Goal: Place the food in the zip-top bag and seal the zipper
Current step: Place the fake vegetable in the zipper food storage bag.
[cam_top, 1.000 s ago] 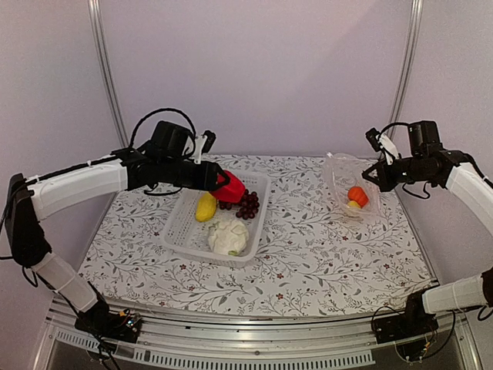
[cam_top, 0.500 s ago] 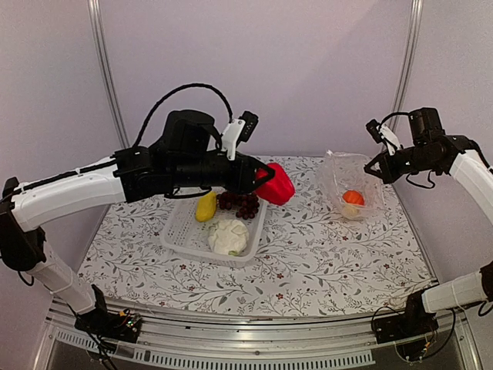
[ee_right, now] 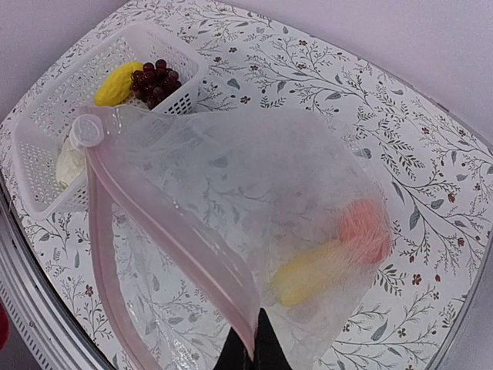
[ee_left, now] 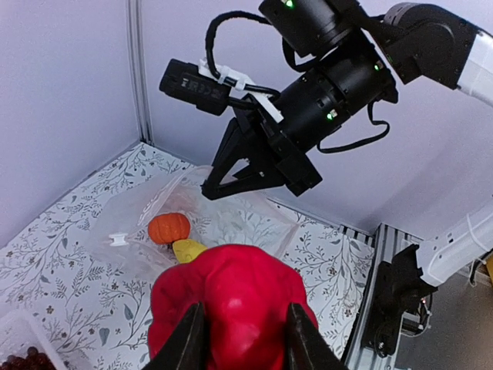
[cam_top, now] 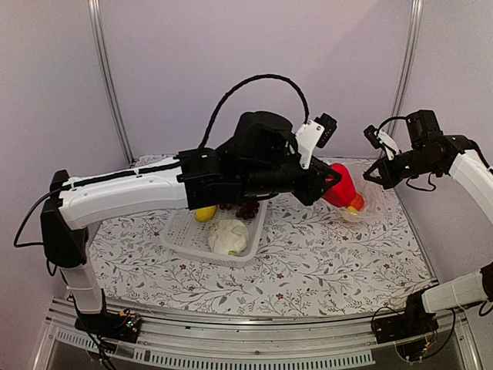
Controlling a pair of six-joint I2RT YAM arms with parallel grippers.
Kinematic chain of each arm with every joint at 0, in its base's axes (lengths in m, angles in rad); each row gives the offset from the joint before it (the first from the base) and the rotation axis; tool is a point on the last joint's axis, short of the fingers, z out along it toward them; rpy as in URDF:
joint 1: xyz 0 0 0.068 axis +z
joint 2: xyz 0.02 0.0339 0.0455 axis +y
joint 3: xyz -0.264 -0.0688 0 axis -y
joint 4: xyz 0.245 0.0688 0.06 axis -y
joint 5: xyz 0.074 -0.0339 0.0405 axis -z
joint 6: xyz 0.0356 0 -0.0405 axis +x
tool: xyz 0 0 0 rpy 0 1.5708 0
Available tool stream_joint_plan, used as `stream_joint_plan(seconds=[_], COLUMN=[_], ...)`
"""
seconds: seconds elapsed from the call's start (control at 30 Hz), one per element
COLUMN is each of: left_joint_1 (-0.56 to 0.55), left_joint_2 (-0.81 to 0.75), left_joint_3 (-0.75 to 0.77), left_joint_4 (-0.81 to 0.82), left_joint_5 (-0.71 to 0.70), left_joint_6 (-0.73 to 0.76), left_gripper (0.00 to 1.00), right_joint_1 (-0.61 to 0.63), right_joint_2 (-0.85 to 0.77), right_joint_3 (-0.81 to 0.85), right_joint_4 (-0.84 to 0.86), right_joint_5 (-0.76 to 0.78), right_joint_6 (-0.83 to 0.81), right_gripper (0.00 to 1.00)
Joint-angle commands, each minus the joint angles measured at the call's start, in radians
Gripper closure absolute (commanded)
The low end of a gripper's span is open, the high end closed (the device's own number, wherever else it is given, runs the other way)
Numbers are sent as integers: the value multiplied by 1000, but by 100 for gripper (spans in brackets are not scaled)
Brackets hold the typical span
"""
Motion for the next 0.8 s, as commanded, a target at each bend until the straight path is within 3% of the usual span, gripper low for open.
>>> stream_joint_plan(seconds=[0.0, 0.23, 0.77], left_joint_1=[-40, -59, -133], left_joint_2=[95, 231, 432], left_joint_3=[131, 284, 421], left_joint_4=[-59, -85, -76], left_joint_5=[-101, -205, -518], left_joint_6=[74, 155, 420], left_gripper=[68, 68, 69], right_joint_1=[5, 6, 7], right_joint_2=[-6, -9, -37], right_joint_3=[25, 29, 27], right_joint_4=[-28, -36, -43], right_joint_5=[-22, -36, -98], right_joint_6=[8, 9, 32], right_gripper=[100, 100, 100])
